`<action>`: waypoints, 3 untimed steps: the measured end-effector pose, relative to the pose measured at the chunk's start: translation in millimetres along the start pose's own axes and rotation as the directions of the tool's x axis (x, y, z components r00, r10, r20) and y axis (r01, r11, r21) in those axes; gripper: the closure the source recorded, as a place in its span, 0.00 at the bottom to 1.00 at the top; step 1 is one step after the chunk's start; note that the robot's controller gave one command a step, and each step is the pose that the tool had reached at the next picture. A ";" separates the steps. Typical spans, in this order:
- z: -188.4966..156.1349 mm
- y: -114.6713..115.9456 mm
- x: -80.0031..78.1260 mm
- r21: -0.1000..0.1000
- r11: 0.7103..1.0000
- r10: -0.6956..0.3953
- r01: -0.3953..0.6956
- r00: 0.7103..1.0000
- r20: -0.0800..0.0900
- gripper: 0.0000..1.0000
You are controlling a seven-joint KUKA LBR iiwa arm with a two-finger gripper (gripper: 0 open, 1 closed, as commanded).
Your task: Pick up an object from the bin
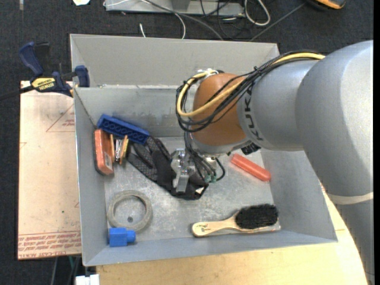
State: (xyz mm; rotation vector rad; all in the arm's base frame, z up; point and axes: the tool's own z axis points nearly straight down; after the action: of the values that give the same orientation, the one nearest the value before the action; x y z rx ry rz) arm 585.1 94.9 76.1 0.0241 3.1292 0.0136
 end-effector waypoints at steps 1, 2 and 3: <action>0.0 0.0 0.0 0.000 1.000 0.000 0.000 1.000 0.000 1.00; 0.0 0.0 0.0 -0.001 1.000 0.000 0.000 1.000 0.000 1.00; 0.0 -0.1 0.0 -0.001 1.000 0.001 -0.001 1.000 0.000 1.00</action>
Offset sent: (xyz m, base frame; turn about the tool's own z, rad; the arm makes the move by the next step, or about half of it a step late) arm 0.0000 0.0000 0.0000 0.0000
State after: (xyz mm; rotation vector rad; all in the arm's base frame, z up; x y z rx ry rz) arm 585.1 94.8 76.1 0.0249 3.1292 0.0145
